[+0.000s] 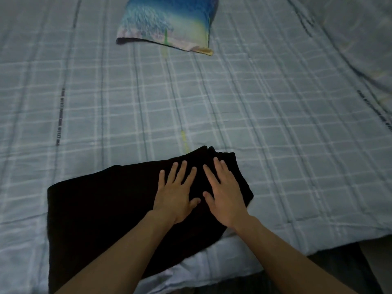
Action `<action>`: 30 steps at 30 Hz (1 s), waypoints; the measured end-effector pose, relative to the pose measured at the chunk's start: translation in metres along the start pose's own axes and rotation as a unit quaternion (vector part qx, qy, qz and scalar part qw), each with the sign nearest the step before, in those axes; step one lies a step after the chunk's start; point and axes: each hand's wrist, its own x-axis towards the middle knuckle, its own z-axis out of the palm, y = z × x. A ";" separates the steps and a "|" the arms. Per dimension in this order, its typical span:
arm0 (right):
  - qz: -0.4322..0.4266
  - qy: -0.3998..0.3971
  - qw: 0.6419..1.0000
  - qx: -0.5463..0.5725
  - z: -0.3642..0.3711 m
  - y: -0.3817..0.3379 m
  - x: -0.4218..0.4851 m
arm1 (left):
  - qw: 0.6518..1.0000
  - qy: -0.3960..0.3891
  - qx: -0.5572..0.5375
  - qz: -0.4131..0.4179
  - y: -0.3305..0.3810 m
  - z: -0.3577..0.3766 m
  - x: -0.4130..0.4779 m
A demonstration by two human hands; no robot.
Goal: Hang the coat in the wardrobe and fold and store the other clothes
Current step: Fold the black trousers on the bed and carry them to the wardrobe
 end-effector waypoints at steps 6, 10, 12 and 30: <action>0.091 0.052 0.994 0.044 -0.016 -0.012 0.024 | 1.000 0.019 -0.008 0.004 -0.003 0.006 0.002; 0.102 0.040 0.992 0.057 -0.029 -0.013 0.039 | 0.998 0.057 -0.009 0.011 -0.001 0.004 -0.004; 0.106 0.033 0.990 0.088 -0.037 -0.012 0.039 | 0.996 0.087 -0.004 0.024 -0.002 0.003 -0.009; 0.001 0.149 0.987 -0.059 -0.045 -0.007 0.021 | 0.993 0.110 0.036 0.029 -0.001 0.006 -0.020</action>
